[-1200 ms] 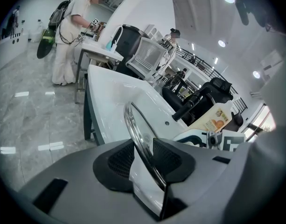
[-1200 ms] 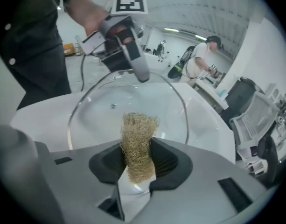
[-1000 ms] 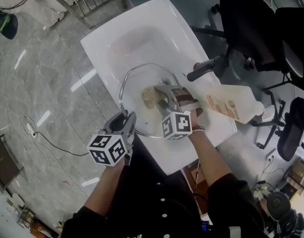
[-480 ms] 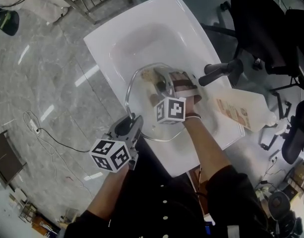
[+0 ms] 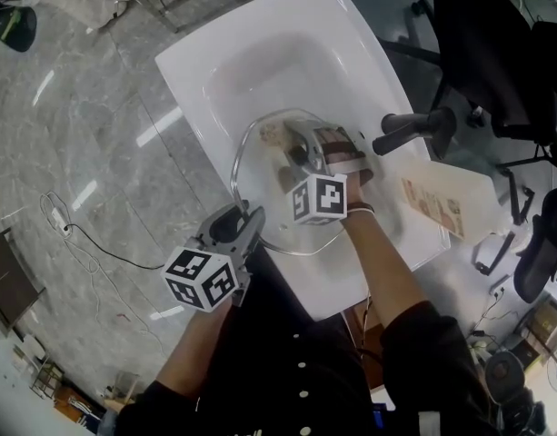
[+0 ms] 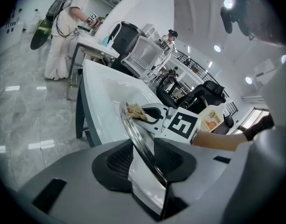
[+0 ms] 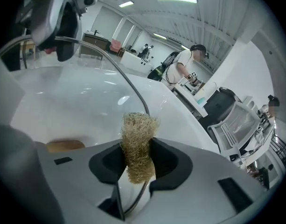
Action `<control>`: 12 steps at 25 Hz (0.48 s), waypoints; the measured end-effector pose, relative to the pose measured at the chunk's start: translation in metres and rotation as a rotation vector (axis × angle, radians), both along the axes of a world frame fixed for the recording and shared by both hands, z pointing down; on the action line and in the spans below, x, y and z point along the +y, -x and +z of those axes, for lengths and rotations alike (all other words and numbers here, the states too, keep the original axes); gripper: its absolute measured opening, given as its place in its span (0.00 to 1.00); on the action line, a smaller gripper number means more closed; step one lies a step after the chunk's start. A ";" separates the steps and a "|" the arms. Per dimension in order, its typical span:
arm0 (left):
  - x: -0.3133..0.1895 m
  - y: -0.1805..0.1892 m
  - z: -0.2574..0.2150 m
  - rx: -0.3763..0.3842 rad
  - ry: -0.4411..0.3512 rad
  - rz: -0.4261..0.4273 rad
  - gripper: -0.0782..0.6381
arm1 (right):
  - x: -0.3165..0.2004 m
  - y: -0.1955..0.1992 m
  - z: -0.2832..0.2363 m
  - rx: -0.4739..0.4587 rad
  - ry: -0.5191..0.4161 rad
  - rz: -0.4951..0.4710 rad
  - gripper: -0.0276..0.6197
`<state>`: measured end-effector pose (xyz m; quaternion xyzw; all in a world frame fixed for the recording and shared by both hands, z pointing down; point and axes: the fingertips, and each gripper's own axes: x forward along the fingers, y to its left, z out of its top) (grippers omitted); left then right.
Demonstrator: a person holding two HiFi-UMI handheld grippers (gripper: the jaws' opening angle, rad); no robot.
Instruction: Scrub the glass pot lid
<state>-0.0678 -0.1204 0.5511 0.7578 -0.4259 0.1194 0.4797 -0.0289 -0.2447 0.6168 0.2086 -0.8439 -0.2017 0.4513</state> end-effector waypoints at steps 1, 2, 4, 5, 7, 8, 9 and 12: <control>0.000 0.000 0.000 0.000 0.000 0.000 0.33 | 0.004 0.000 0.000 0.000 0.010 -0.015 0.27; 0.000 0.000 0.000 -0.001 -0.001 0.001 0.33 | 0.009 0.000 0.000 0.004 0.018 -0.032 0.27; 0.000 0.000 0.001 -0.005 -0.003 0.002 0.33 | 0.021 0.000 -0.001 0.012 0.032 -0.066 0.27; 0.000 0.000 0.001 -0.008 -0.004 0.003 0.33 | 0.027 0.000 -0.002 0.013 0.037 -0.081 0.27; 0.000 0.000 0.001 -0.010 -0.006 0.005 0.33 | 0.039 -0.001 -0.003 0.012 0.046 -0.107 0.27; 0.000 -0.001 0.001 -0.011 -0.006 0.006 0.33 | 0.046 -0.002 -0.004 0.016 0.051 -0.120 0.27; 0.000 -0.001 0.001 -0.012 -0.005 0.007 0.33 | 0.052 -0.003 -0.004 0.021 0.054 -0.132 0.27; 0.001 -0.001 0.001 -0.016 -0.003 0.011 0.33 | 0.069 -0.005 -0.006 0.037 0.060 -0.161 0.27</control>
